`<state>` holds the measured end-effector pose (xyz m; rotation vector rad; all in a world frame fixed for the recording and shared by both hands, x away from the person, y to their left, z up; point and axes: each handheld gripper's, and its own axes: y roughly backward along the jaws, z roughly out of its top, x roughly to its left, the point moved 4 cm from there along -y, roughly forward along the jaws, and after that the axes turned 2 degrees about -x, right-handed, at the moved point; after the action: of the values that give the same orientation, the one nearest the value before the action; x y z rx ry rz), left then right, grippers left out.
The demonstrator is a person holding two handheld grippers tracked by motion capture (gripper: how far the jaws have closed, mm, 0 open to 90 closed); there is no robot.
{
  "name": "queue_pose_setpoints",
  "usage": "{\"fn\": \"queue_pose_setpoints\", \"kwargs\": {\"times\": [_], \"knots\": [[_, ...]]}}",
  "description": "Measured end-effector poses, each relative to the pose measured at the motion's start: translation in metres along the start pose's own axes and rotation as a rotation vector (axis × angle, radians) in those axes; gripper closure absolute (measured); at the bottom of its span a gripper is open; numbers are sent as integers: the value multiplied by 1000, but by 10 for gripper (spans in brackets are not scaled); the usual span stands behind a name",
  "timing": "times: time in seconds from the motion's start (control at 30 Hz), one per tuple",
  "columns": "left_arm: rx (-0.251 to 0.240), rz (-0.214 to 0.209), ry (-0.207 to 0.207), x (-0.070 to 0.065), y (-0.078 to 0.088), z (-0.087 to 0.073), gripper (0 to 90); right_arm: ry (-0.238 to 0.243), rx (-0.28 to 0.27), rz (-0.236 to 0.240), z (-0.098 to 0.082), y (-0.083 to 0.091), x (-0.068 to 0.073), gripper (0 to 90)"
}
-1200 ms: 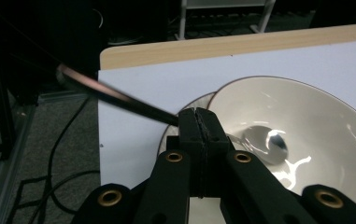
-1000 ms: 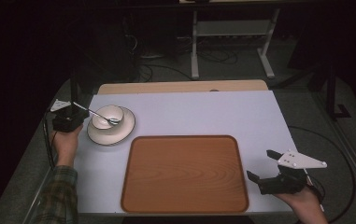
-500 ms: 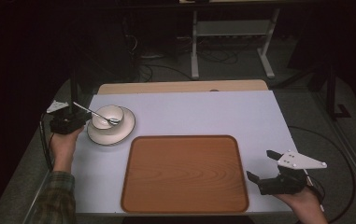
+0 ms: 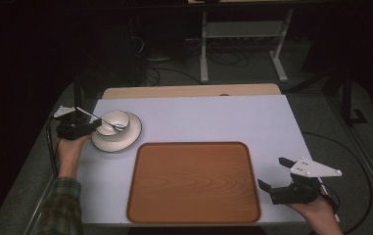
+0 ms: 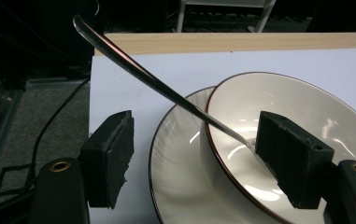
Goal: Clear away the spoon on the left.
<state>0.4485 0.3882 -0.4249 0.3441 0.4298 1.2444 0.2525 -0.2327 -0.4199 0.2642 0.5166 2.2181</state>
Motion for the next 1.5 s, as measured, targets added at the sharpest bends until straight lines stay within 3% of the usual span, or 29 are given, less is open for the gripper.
{"fn": "queue_pose_setpoints", "kwargs": {"times": [0.4,0.57,1.07,1.5], "knots": [[-36,-37,47,8,-16,5,390,-2,4,1,0,-3,-1,0],[-38,-47,32,5,-18,5,497,1,2,1,1,-4,-1,0],[-50,-71,24,-6,-11,9,690,1,-4,-5,1,0,-1,0],[-78,-133,17,-21,6,17,813,5,-1,-6,1,1,-1,0]]}}
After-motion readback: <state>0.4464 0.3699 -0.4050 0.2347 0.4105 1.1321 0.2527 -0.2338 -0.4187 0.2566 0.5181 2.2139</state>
